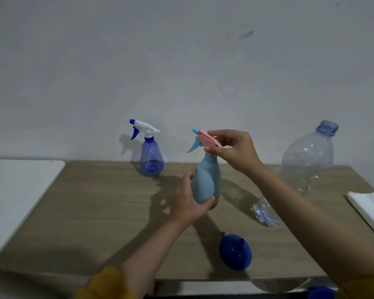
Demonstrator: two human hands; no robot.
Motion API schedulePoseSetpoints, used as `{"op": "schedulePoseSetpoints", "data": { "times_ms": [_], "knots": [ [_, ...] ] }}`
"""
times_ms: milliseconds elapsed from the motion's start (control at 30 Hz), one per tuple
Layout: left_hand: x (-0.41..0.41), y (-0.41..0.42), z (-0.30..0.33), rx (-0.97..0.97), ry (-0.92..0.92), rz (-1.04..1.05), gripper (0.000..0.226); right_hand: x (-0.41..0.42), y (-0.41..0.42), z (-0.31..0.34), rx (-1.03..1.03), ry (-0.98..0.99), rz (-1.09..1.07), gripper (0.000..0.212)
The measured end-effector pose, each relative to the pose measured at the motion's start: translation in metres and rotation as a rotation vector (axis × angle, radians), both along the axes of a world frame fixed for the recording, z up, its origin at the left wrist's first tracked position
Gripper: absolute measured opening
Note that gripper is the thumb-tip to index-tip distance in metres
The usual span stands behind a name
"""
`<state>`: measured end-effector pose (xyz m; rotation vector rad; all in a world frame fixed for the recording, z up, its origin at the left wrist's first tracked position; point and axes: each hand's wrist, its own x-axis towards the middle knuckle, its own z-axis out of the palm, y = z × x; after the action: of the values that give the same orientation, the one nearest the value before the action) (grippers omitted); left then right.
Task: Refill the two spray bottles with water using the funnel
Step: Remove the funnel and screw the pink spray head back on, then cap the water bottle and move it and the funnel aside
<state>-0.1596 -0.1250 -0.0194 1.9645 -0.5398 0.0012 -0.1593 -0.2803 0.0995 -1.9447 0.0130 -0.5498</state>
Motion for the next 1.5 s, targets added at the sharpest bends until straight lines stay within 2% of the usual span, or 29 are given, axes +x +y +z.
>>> {"op": "schedulePoseSetpoints", "data": {
  "times_ms": [133, 367, 567, 700, 767, 833, 933, 1033, 1100, 1233, 1300, 1500],
  "knots": [
    [0.039, -0.016, -0.007, 0.072, 0.017, 0.027, 0.092, 0.039, -0.011, -0.002, -0.087, 0.093, -0.030, 0.029],
    [0.096, -0.039, -0.012, 0.196, -0.044, 0.167, 0.074, 0.107, -0.014, -0.020, -0.186, 0.156, -0.036, 0.026],
    [0.129, -0.056, -0.035, 0.151, 0.088, 0.177, 0.076, 0.138, -0.020, -0.038, -0.328, 0.212, -0.002, 0.022],
    [0.137, -0.057, -0.043, 0.190, 0.102, 0.174, 0.078, 0.145, -0.022, -0.044, -0.316, 0.229, 0.003, 0.016],
    [0.137, -0.058, -0.042, 0.213, 0.090, 0.166, 0.078, 0.146, -0.022, -0.043, -0.352, 0.271, 0.020, 0.020],
    [0.136, -0.057, -0.040, 0.224, 0.087, 0.168, 0.076, 0.144, -0.022, -0.045, -0.481, 0.295, 0.018, 0.028],
    [0.131, -0.052, -0.036, 0.233, 0.108, 0.150, 0.083, 0.114, -0.019, -0.054, -0.680, 0.223, -0.003, 0.048],
    [0.117, -0.043, -0.036, 0.243, 0.076, 0.137, 0.079, 0.058, -0.015, -0.062, -0.672, 0.220, 0.009, 0.049],
    [0.103, -0.036, -0.036, 0.287, 0.048, 0.152, 0.067, 0.019, -0.015, -0.071, -0.682, 0.352, 0.079, 0.047],
    [0.068, -0.025, -0.035, 0.337, -0.014, 0.116, 0.072, -0.050, -0.017, -0.097, -0.855, 0.753, 0.241, 0.065],
    [0.049, -0.023, -0.033, 0.367, -0.017, 0.103, 0.074, -0.076, -0.018, -0.106, -0.865, 0.844, 0.251, 0.069],
    [-0.008, -0.028, -0.025, 0.352, -0.040, 0.022, 0.064, -0.131, -0.027, -0.120, -0.745, 0.724, 0.064, 0.063]
  ]
}}
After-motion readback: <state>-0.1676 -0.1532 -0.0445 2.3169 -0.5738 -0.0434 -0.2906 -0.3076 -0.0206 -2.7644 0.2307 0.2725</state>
